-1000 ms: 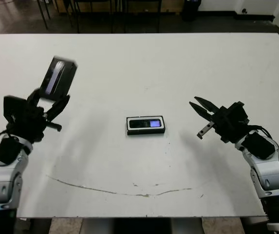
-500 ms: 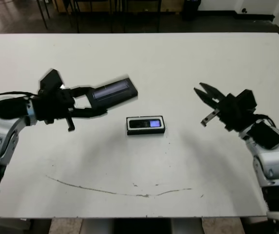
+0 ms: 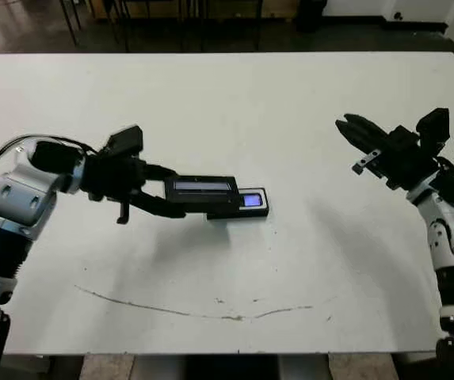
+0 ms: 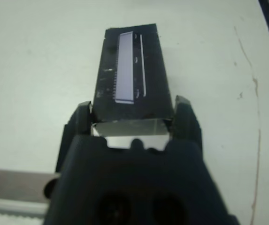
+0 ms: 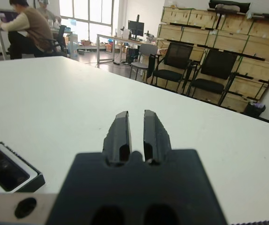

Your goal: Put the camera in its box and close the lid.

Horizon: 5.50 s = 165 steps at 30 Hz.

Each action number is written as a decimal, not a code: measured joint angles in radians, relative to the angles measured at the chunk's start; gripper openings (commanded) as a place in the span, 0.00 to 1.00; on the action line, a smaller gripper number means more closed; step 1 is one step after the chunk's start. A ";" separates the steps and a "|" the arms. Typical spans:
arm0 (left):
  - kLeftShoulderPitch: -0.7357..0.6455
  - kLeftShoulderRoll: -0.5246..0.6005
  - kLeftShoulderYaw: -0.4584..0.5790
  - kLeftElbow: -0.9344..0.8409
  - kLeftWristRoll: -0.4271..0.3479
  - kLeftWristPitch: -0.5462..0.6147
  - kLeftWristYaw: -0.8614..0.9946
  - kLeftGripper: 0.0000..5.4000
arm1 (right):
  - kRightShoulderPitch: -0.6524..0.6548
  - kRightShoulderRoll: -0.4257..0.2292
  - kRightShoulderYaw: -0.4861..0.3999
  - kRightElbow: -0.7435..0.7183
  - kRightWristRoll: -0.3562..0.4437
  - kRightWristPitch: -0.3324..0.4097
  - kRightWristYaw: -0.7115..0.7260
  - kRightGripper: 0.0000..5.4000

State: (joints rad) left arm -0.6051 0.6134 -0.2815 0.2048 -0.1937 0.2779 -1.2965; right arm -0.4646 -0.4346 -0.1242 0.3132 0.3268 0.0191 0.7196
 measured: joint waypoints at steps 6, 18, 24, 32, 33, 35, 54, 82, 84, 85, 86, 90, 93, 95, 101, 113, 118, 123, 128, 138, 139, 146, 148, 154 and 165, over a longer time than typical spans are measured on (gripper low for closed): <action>-0.015 -0.061 0.000 0.056 0.008 -0.047 0.023 0.21 | 0.003 -0.003 0.002 0.003 -0.025 -0.009 0.008 0.00; -0.075 -0.150 0.050 0.313 0.030 -0.222 0.076 0.21 | 0.007 -0.005 0.004 0.013 -0.036 -0.029 0.030 0.00; -0.140 -0.173 0.053 0.460 0.069 -0.283 0.091 0.21 | 0.007 -0.006 0.005 0.027 -0.039 -0.047 0.043 0.00; -0.258 -0.205 0.042 0.706 0.106 -0.314 -0.041 0.21 | 0.012 -0.012 0.006 0.009 -0.039 -0.015 0.043 0.00; -0.270 -0.213 0.039 0.730 0.114 -0.316 -0.061 0.21 | 0.012 -0.012 0.006 0.009 -0.039 -0.015 0.045 0.00; -0.286 -0.229 0.036 0.771 0.122 -0.321 -0.091 0.21 | 0.012 -0.012 0.006 0.010 -0.039 -0.016 0.047 0.00; -0.337 -0.300 0.056 0.922 0.178 -0.339 -0.214 0.18 | 0.033 -0.019 0.008 -0.033 -0.050 0.014 0.033 0.00; -0.343 -0.346 -0.061 0.829 0.332 -0.392 -0.102 0.17 | 0.046 -0.038 0.008 -0.056 -0.049 0.024 0.029 0.00; -0.343 -0.346 -0.077 0.799 0.349 -0.387 -0.097 0.17 | 0.047 -0.038 0.008 -0.057 -0.049 0.025 0.027 0.00; -0.343 -0.347 -0.085 0.783 0.357 -0.380 -0.093 0.17 | 0.047 -0.038 0.009 -0.058 -0.049 0.025 0.026 0.00; -0.341 -0.347 -0.093 0.768 0.362 -0.376 -0.089 0.17 | 0.047 -0.038 0.009 -0.059 -0.049 0.025 0.026 0.00; -0.332 -0.345 -0.124 0.707 0.397 -0.366 -0.057 0.15 | 0.048 -0.038 0.009 -0.063 -0.049 0.025 0.027 0.00; -0.326 -0.345 -0.148 0.665 0.421 -0.334 -0.030 0.14 | 0.049 -0.038 0.009 -0.062 -0.048 0.025 0.028 0.00; -0.319 -0.346 -0.158 0.650 0.428 -0.321 -0.015 0.14 | 0.049 -0.038 0.009 -0.062 -0.048 0.025 0.029 0.00; -0.318 -0.358 -0.178 0.651 0.431 -0.282 0.013 0.14 | 0.050 -0.038 0.009 -0.067 -0.047 0.025 0.032 0.00; -0.339 -0.382 -0.213 0.658 0.440 -0.268 0.041 0.12 | 0.079 -0.037 0.009 -0.113 -0.045 0.047 0.022 0.00; -0.344 -0.382 -0.224 0.643 0.445 -0.263 0.041 0.12 | 0.084 -0.037 0.009 -0.116 -0.045 0.051 0.021 0.00; -0.345 -0.377 -0.239 0.607 0.454 -0.235 0.036 0.12 | 0.084 -0.035 0.010 -0.115 -0.044 0.051 0.026 0.00; -0.344 -0.364 -0.272 0.541 0.486 -0.199 0.033 0.14 | 0.087 -0.033 0.010 -0.118 -0.043 0.053 0.024 0.00; -0.321 -0.277 -0.337 0.417 0.537 -0.377 0.043 0.56 | 0.089 -0.022 0.018 -0.116 -0.032 0.052 0.017 0.00; -0.314 -0.270 -0.335 0.414 0.531 -0.374 0.038 0.61 | 0.089 -0.022 0.019 -0.116 -0.032 0.053 0.017 0.00; -0.236 -0.152 -0.292 0.337 0.512 -0.435 0.069 0.89 | 0.089 -0.016 0.020 -0.111 -0.030 0.053 0.013 0.00; -0.214 -0.098 -0.281 0.315 0.512 -0.421 0.082 0.98 | 0.089 -0.016 0.021 -0.105 -0.031 0.052 0.013 0.00; -0.155 0.075 -0.221 0.302 0.515 -0.367 0.112 1.00 | 0.086 -0.015 0.031 -0.101 -0.036 0.051 0.012 0.00; 0.084 0.064 0.114 -0.015 0.379 -0.143 0.445 0.88 | 0.053 0.009 0.048 -0.070 -0.031 0.052 0.012 0.00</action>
State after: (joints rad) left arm -0.5208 0.6775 -0.1673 0.1894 0.1850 0.1350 -0.8518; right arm -0.4121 -0.4251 -0.0766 0.2428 0.2958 0.0708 0.7317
